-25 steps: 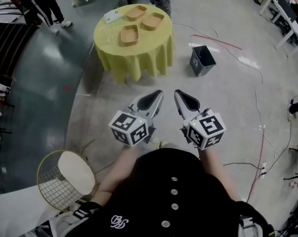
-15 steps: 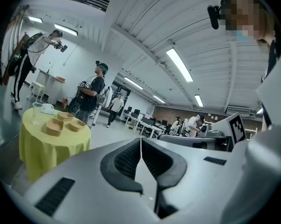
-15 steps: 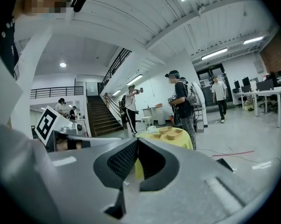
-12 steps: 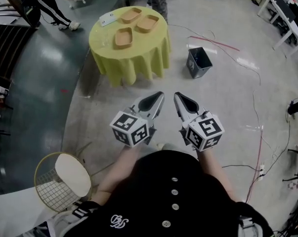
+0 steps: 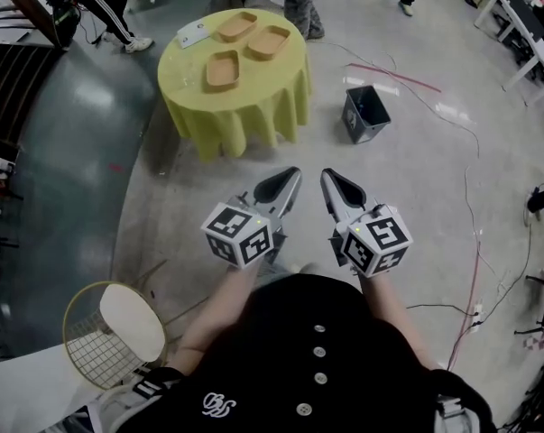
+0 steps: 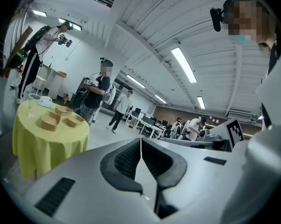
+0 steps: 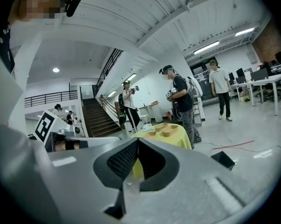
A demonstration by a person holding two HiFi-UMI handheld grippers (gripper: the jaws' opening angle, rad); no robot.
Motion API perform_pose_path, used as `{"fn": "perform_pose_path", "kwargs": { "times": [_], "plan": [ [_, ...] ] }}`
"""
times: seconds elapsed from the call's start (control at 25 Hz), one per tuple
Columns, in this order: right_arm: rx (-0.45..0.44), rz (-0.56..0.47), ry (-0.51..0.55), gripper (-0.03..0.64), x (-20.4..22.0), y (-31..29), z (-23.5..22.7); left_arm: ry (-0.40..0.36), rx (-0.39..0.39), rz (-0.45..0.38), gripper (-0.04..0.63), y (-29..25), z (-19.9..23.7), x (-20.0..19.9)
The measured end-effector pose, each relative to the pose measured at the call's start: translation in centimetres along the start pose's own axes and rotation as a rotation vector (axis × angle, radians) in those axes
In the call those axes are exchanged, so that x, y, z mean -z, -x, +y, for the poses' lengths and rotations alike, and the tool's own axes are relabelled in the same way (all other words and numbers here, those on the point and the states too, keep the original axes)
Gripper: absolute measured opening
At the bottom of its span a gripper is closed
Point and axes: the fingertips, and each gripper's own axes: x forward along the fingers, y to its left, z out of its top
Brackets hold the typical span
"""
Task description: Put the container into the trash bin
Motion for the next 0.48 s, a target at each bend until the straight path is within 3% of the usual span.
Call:
{"fn": "perform_pose_path", "kwargs": {
  "times": [0.48],
  "plan": [
    [-0.031, -0.01, 0.011, 0.005, -4.1, -13.4, -3.3, 0.012, -0.019, -0.028, 0.017, -4.7, 11.2, -6.3]
  ]
}}
